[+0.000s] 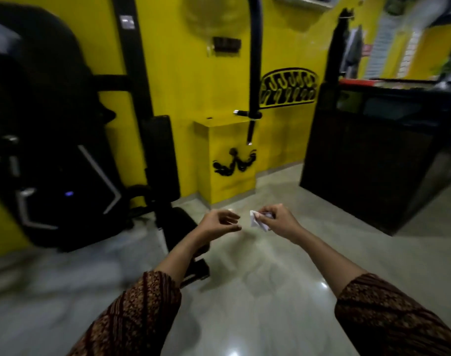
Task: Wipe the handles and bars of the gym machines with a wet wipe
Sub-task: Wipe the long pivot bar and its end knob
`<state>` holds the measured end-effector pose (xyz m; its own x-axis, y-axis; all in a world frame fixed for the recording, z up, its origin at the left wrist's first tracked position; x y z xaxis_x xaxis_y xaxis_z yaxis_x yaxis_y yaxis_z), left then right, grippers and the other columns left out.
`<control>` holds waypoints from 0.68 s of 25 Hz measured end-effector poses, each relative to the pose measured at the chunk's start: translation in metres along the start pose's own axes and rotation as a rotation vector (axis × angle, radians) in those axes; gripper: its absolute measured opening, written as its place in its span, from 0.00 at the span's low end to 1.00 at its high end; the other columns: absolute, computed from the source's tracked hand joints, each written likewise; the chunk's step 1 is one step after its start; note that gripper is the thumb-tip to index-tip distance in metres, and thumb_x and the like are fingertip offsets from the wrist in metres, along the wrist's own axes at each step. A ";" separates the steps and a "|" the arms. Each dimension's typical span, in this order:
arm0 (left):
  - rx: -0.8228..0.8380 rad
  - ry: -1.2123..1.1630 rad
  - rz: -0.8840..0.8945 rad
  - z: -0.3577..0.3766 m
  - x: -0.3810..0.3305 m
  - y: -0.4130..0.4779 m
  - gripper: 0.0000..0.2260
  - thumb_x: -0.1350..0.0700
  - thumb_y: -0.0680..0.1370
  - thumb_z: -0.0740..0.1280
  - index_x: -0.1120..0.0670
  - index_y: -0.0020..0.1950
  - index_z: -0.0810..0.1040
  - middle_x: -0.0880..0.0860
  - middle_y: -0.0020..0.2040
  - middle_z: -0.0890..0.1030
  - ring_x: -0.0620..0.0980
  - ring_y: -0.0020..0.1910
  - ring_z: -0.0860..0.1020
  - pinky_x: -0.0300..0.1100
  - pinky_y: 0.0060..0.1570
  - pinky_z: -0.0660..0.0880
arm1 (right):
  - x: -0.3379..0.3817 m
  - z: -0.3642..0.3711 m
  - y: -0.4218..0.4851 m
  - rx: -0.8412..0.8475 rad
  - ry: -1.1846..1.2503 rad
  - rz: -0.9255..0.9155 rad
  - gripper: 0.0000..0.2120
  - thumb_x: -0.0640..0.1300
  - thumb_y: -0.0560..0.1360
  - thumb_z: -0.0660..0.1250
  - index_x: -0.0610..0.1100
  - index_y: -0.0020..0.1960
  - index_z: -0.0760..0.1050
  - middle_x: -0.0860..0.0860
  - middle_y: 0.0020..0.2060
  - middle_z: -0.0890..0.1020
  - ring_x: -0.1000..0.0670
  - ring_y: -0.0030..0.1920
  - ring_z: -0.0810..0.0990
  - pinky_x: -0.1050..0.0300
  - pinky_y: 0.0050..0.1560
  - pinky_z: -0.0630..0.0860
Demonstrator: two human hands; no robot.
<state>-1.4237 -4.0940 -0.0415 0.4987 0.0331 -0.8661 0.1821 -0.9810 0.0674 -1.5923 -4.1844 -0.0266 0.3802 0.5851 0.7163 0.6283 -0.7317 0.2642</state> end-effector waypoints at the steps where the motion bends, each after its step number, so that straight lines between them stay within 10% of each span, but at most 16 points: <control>1: -0.030 0.018 -0.034 -0.007 0.007 -0.008 0.16 0.60 0.71 0.73 0.62 0.58 0.78 0.59 0.53 0.81 0.49 0.50 0.79 0.36 0.50 0.77 | 0.002 0.011 0.007 0.031 0.030 -0.018 0.07 0.42 0.75 0.68 0.41 0.39 0.80 0.54 0.26 0.74 0.61 0.26 0.70 0.64 0.29 0.66; 12: -0.412 0.170 -0.322 -0.135 0.106 -0.047 0.15 0.58 0.72 0.73 0.60 0.57 0.78 0.57 0.53 0.81 0.51 0.52 0.79 0.43 0.57 0.75 | 0.070 0.175 0.126 0.409 0.207 -0.269 0.10 0.43 0.76 0.67 0.38 0.39 0.79 0.55 0.28 0.75 0.64 0.30 0.74 0.70 0.30 0.65; 17: -0.539 0.242 -0.367 -0.226 0.143 -0.025 0.14 0.58 0.71 0.74 0.58 0.55 0.79 0.53 0.50 0.81 0.45 0.49 0.79 0.28 0.46 0.73 | 0.109 0.246 0.210 0.475 0.232 -0.308 0.11 0.44 0.76 0.66 0.35 0.47 0.80 0.42 0.41 0.82 0.50 0.42 0.78 0.60 0.40 0.71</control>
<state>-1.1657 -4.0217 -0.0547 0.4877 0.4473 -0.7497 0.7390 -0.6687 0.0818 -1.2521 -4.1883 -0.0514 0.0088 0.6146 0.7888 0.9401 -0.2739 0.2029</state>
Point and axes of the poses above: each hand's wrist, its own y-axis towards the middle knuckle, its own z-axis out of the palm, x = y × z, the point moved 3 cm from there along y, towards the middle knuckle
